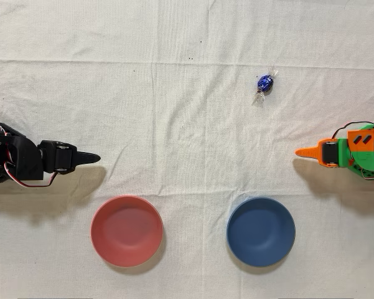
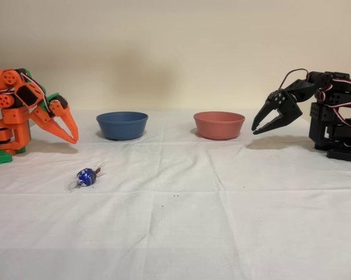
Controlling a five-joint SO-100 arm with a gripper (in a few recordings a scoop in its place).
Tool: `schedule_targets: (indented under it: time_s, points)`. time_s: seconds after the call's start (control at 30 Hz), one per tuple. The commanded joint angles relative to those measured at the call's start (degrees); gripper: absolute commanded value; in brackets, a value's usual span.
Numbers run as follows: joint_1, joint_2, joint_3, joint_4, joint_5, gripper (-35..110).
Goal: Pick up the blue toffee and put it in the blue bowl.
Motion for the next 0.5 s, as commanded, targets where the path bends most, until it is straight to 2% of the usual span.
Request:
schedule_targets:
  time_s: [0.0, 0.07, 0.37, 0.47]
  points:
    - [-0.35, 0.26, -0.88, 1.14, 0.0, 1]
    - [-0.35, 0.26, -0.88, 1.14, 0.0, 4]
    - [0.09, 0.26, -0.88, 1.14, 0.18, 0]
    - [1.41, 0.26, -0.88, 1.14, 3.34, 0]
